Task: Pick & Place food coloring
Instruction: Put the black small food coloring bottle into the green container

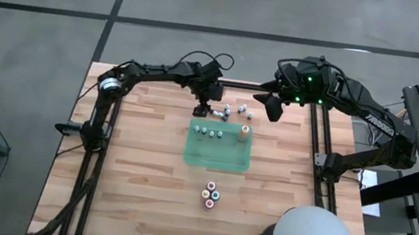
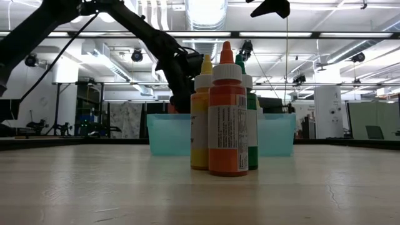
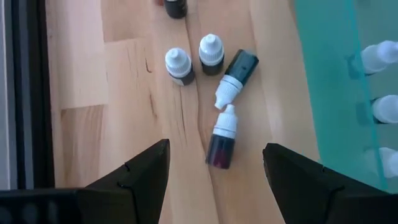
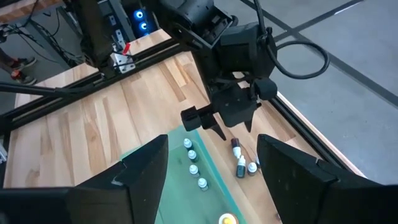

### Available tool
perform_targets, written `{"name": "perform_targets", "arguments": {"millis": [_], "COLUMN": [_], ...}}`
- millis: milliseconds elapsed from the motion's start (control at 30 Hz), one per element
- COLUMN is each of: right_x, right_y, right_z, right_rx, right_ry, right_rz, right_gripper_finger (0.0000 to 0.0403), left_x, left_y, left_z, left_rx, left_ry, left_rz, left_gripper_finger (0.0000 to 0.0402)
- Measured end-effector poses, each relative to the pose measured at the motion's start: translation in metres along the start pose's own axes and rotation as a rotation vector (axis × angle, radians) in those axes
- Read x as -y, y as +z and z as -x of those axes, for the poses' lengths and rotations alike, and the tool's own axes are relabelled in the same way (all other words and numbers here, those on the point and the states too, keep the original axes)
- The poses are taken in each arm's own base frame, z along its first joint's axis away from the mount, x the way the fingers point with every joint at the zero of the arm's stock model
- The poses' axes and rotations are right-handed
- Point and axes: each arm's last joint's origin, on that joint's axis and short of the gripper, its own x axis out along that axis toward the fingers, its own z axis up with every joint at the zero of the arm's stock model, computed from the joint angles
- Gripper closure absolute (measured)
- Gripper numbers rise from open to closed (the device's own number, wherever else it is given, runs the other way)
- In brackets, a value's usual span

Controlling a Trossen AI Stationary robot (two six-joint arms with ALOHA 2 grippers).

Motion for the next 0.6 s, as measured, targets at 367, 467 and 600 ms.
{"name": "perform_targets", "arguments": {"millis": [367,467,600], "right_x": [0.000,0.000,0.000], "right_y": [0.000,-0.001,-0.001], "right_z": [0.000,-0.001,-0.001], "right_rx": [-0.002,-0.003,-0.003], "right_ry": [-0.001,-0.001,-0.001], "right_rz": [-0.001,-0.001,-0.001], "right_gripper_finger": [0.0168,0.0169,0.0170], "left_x": [0.003,0.003,0.003], "left_y": [-0.008,-0.008,-0.008], "left_z": [-0.023,-0.023,-0.023], "left_rx": [-0.056,-0.055,-0.054], "left_ry": [-0.043,-0.042,-0.042], "left_rz": [0.066,0.056,0.031], "left_gripper_finger": [0.0172,0.0172,0.0172]}}
